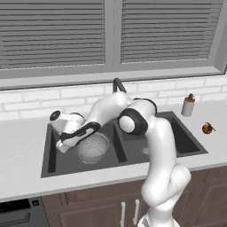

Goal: Put the colander in the sink, put the orange in the colander, and turn on the sink faucet and pour water over the colander.

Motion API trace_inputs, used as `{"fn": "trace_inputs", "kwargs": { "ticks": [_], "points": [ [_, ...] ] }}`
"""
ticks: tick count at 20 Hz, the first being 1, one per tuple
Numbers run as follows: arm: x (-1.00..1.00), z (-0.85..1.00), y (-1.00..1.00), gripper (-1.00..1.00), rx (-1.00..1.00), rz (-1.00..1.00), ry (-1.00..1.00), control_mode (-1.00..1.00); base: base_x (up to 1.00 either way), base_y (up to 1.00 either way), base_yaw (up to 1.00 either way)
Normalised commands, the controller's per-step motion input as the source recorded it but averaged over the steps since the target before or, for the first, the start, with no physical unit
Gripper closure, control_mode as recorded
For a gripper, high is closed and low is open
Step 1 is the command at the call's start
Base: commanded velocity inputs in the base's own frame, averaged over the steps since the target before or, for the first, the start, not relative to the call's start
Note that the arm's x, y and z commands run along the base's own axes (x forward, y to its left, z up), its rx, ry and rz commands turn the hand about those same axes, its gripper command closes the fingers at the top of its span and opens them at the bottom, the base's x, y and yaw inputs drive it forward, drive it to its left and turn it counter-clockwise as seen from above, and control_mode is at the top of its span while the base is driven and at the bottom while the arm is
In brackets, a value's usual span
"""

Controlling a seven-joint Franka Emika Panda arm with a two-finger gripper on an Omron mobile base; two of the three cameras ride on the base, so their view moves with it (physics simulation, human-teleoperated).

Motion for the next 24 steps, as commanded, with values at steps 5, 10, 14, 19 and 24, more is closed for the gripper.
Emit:
{"fn": "trace_inputs", "kwargs": {
  "ticks": [5,10,14,19,24],
  "points": [
    [-0.37,1.0,-0.14,-1.0,0.08,0.0,-0.03,-1.0,0.0,0.0,0.0],
    [-0.9,0.8,-0.53,-1.0,0.09,-0.03,-0.09,-1.0,0.0,0.0,0.0],
    [-1.0,0.56,-0.88,-1.0,0.12,-0.1,-0.12,-1.0,0.0,0.0,0.0],
    [-0.62,0.34,-1.0,-1.0,0.1,-0.11,-0.04,-1.0,0.0,0.0,0.0],
    [-0.12,0.11,-1.0,-1.0,0.13,-0.12,0.0,-1.0,0.0,0.0,0.0]
  ]
}}
